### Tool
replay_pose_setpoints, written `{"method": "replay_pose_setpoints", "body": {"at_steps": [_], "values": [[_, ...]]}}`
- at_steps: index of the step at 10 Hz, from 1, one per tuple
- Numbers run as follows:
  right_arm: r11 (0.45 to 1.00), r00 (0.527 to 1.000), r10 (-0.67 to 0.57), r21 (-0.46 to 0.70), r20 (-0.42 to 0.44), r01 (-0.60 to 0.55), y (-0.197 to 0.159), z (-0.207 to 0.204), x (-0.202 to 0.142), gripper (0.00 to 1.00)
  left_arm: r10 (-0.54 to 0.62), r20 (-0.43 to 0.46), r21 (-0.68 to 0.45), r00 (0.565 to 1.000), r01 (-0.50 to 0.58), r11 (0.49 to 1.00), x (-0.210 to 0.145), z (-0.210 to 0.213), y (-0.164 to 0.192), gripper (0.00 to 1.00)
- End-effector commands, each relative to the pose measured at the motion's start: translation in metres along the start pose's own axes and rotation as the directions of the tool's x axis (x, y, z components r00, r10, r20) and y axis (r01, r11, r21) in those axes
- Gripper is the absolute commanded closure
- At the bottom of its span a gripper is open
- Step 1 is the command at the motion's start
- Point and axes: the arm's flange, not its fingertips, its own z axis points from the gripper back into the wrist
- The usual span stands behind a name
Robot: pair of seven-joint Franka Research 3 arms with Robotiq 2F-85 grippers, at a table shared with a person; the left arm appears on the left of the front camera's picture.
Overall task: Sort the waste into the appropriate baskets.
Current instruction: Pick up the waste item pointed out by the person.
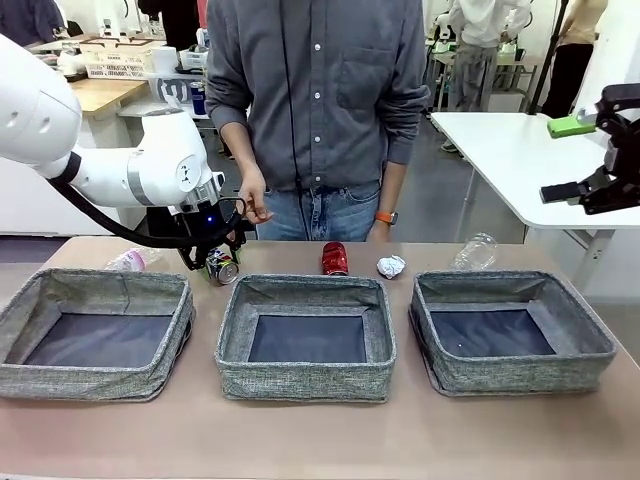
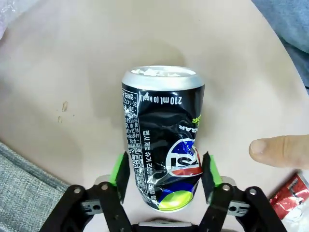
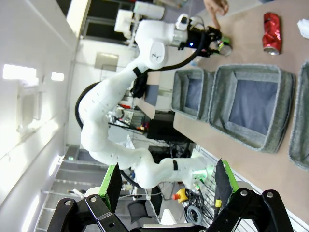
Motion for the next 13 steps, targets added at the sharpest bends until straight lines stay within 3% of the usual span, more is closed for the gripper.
{"method": "replay_pose_setpoints", "body": {"at_steps": [1,3,4,5,8,10,12,13], "values": [[1.0,1.0,0.023,0.021,0.004,-0.023,0.002,-0.001,0.003,0.0,0.017,0.039,0.033,0.999,-0.018,0.999,0.003,0.0,-0.001,1.0],[1.0,1.0,0.023,0.021,0.004,-0.023,0.002,-0.001,0.003,0.0,0.018,0.042,0.039,0.999,-0.02,0.999,0.004,0.0,-0.001,1.0],[1.0,1.0,0.023,0.021,0.004,-0.023,0.002,-0.001,0.003,0.0,0.02,0.043,0.042,0.999,-0.022,0.999,0.004,0.0,-0.001,0.95],[1.0,1.0,0.023,0.021,0.004,-0.023,0.002,-0.001,0.003,0.0,0.023,0.045,0.048,0.999,-0.025,0.999,0.005,0.0,0.0,1.0],[1.0,1.0,0.023,0.021,0.004,-0.023,0.002,-0.001,0.003,0.0,0.023,0.037,0.079,0.999,-0.026,0.997,0.003,0.004,0.004,1.0],[1.0,1.0,0.023,0.021,0.004,-0.023,0.002,-0.001,0.003,0.0,-0.031,0.034,0.059,0.999,0.029,0.998,-0.005,0.037,0.015,1.0],[1.0,1.0,0.023,0.021,0.004,-0.023,0.002,-0.001,0.003,0.0,-0.093,0.076,-0.015,0.993,0.095,0.995,-0.031,0.093,0.039,1.0],[1.0,1.0,0.023,0.021,0.004,-0.023,0.002,-0.001,0.003,0.0,-0.098,0.048,0.002,0.994,0.098,0.995,-0.051,0.12,0.058,1.0]]}}
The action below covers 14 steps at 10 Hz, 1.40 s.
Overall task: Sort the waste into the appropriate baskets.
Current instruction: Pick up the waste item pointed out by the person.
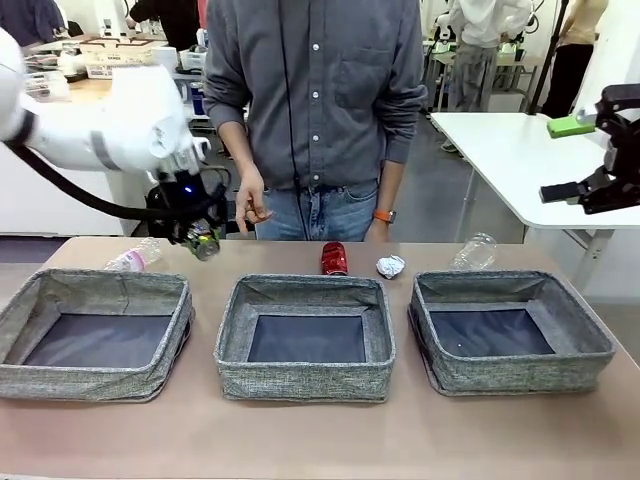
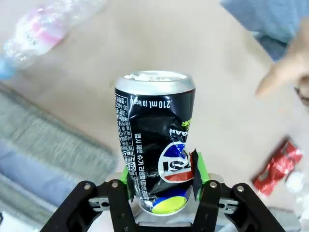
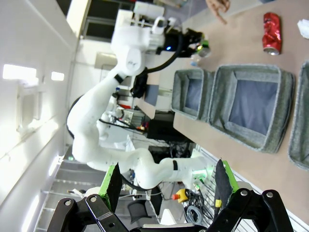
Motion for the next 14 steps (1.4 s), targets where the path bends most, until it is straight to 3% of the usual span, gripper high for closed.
{"method": "replay_pose_setpoints", "body": {"at_steps": [1,2,3,4,5,6,7,8,9,12,13,14], "values": [[1.0,1.0,0.023,0.021,0.005,-0.023,0.002,-0.001,0.003,0.0,-0.121,-0.11,-0.01,0.986,0.12,0.993,-0.054,0.054,0.051,1.0],[1.0,1.0,0.023,0.021,0.005,-0.023,0.002,-0.001,0.003,0.0,-0.339,-0.148,-0.128,0.929,0.322,0.938,-0.093,0.088,0.079,1.0],[1.0,1.0,0.023,0.021,0.005,-0.023,0.002,-0.001,0.003,0.0,-0.565,-0.111,-0.25,0.817,0.527,0.812,-0.125,0.11,0.104,1.0],[1.0,1.0,0.023,0.021,0.005,-0.023,0.002,-0.001,0.003,0.0,-0.751,0.007,-0.341,0.66,0.708,0.619,-0.153,0.121,0.125,1.0],[1.0,1.0,0.023,0.021,0.005,-0.023,0.002,-0.001,0.003,0.0,-0.934,0.084,-0.405,0.348,0.868,0.287,-0.173,0.126,0.145,1.0],[1.0,1.0,0.023,0.021,0.005,-0.023,0.002,-0.001,0.003,0.0,-0.988,0.139,-0.387,0.071,0.922,0.012,-0.178,0.127,0.163,1.0],[1.0,1.0,0.023,0.021,0.005,-0.023,0.002,-0.001,0.003,0.0,-0.988,0.154,-0.39,-0.022,0.917,-0.081,-0.175,0.126,0.166,1.0],[1.0,1.0,0.023,0.021,0.005,-0.023,0.002,-0.001,0.003,0.0,-0.986,0.153,-0.44,0.066,0.898,-0.008,-0.166,0.127,0.158,1.0],[1.0,1.0,0.023,0.021,0.005,-0.023,0.002,-0.001,0.003,0.0,-0.829,0.024,-0.232,0.559,0.81,0.539,-0.195,0.134,0.155,1.0],[1.0,1.0,0.023,0.021,0.005,-0.023,0.002,-0.001,0.003,0.0,-0.829,0.024,-0.232,0.559,0.81,0.539,-0.195,0.134,0.155,1.0],[1.0,1.0,0.023,0.021,0.005,-0.023,0.002,-0.001,0.003,0.0,-0.862,0.03,-0.241,0.506,0.841,0.485,-0.191,0.131,0.161,0.48],[1.0,1.0,0.023,0.021,0.005,-0.023,0.002,-0.001,0.003,0.0,-0.929,0.207,-0.215,0.307,0.941,0.262,-0.193,0.139,0.139,0.48]]}}
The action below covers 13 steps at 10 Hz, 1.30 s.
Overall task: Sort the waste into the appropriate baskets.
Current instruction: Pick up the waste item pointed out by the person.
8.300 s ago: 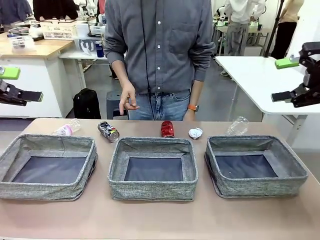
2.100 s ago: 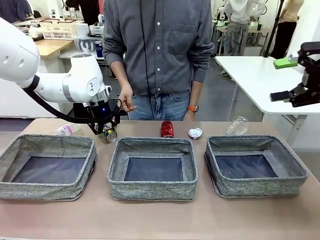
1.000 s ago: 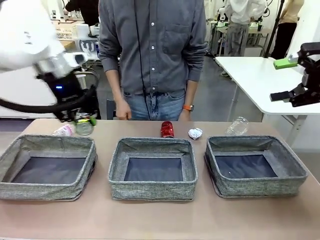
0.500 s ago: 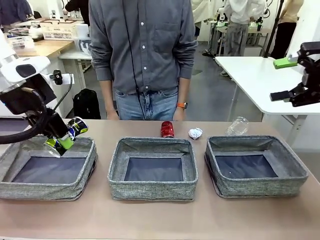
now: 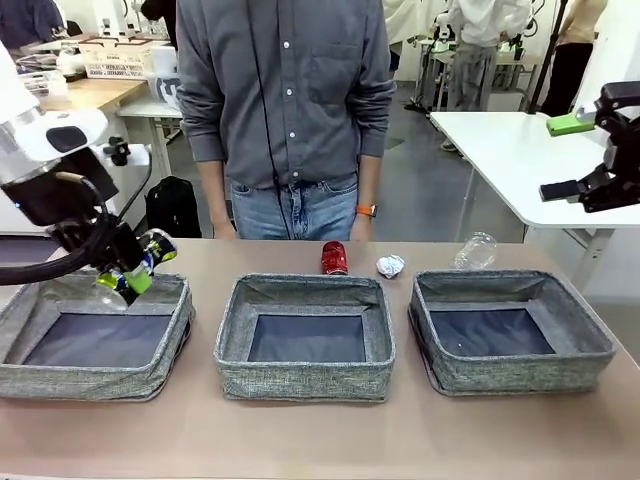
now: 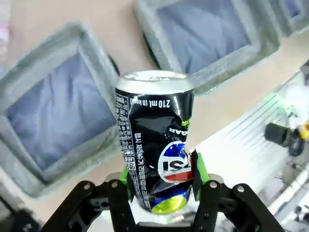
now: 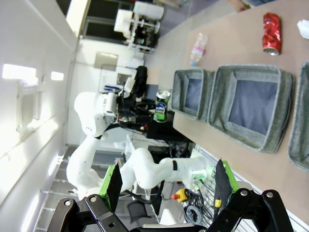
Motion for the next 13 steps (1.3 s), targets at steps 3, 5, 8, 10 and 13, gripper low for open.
{"method": "replay_pose_setpoints", "body": {"at_steps": [3,5,8,10,13], "values": [[0.999,1.0,0.022,0.023,0.005,-0.022,0.001,-0.001,0.002,0.0,-0.535,0.156,0.016,0.83,0.539,0.842,0.05,0.037,-0.057,0.48],[0.999,1.0,0.022,0.023,0.005,-0.022,0.001,-0.001,0.002,0.0,-0.391,0.121,-0.136,0.913,0.405,0.904,0.069,0.064,-0.103,0.48],[0.999,1.0,0.022,0.023,0.005,-0.022,0.001,-0.001,0.002,0.0,-0.101,0.22,-0.062,0.97,0.118,0.991,0.121,0.127,-0.191,0.48],[0.999,1.0,0.022,0.023,0.005,-0.022,0.001,-0.001,0.002,0.0,0.098,0.158,-0.06,0.983,-0.089,0.994,0.146,0.153,-0.225,0.48],[0.999,1.0,0.022,0.023,0.005,-0.022,0.001,-0.001,0.002,0.0,0.006,0.21,-0.077,0.978,0.01,0.997,0.127,0.145,-0.217,0.48]]}}
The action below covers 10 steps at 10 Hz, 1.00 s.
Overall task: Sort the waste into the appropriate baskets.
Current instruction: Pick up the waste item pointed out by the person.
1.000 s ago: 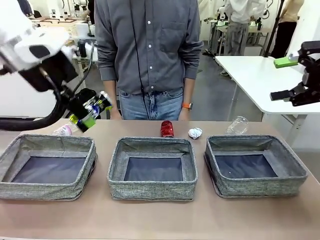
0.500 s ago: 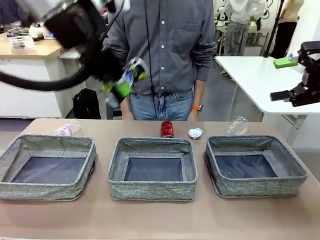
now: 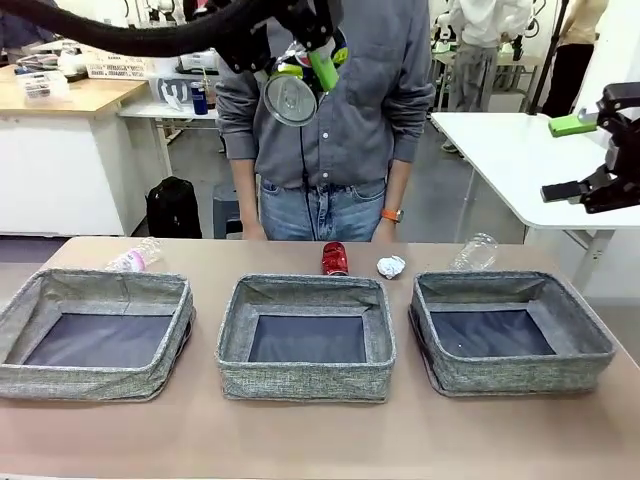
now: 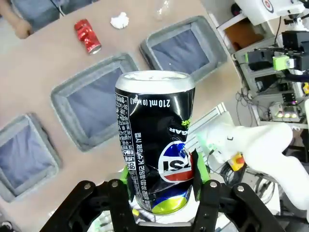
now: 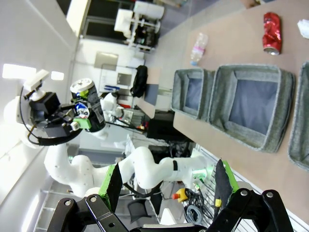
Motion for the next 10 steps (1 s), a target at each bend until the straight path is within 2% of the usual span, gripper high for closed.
{"method": "replay_pose_setpoints", "body": {"at_steps": [1,2,3,5,8,9,10], "values": [[1.0,1.0,0.022,0.022,0.008,-0.022,0.001,-0.001,0.002,0.0,-0.039,0.041,0.006,0.998,0.039,0.999,-0.012,-0.003,0.015,0.48],[1.0,1.0,0.022,0.022,0.008,-0.022,0.001,-0.001,0.002,0.0,0.0,0.0,0.0,1.0,0.0,1.0,0.0,0.0,0.0,0.48],[1.0,1.0,0.022,0.022,0.008,-0.022,0.001,-0.001,0.002,0.0,0.175,-0.062,0.084,0.983,-0.169,0.982,-0.001,0.004,-0.009,0.48],[1.0,1.0,0.022,0.022,0.008,-0.022,0.001,-0.001,0.002,0.0,0.339,-0.165,0.186,0.926,-0.308,0.933,0.003,0.005,-0.039,0.48],[1.0,1.0,0.022,0.022,0.008,-0.022,0.001,-0.001,0.002,0.0,0.388,-0.235,0.188,0.891,-0.35,0.918,0.026,-0.002,-0.051,0.48],[1.0,1.0,0.022,0.022,0.008,-0.022,0.001,-0.001,0.002,0.0,0.422,-0.236,0.237,0.875,-0.369,0.899,0.028,-0.001,-0.05,0.48],[1.0,1.0,0.022,0.022,0.008,-0.022,0.001,-0.001,0.002,0.0,0.424,-0.228,0.222,0.877,-0.377,0.899,0.03,0.0,-0.049,0.48]]}}
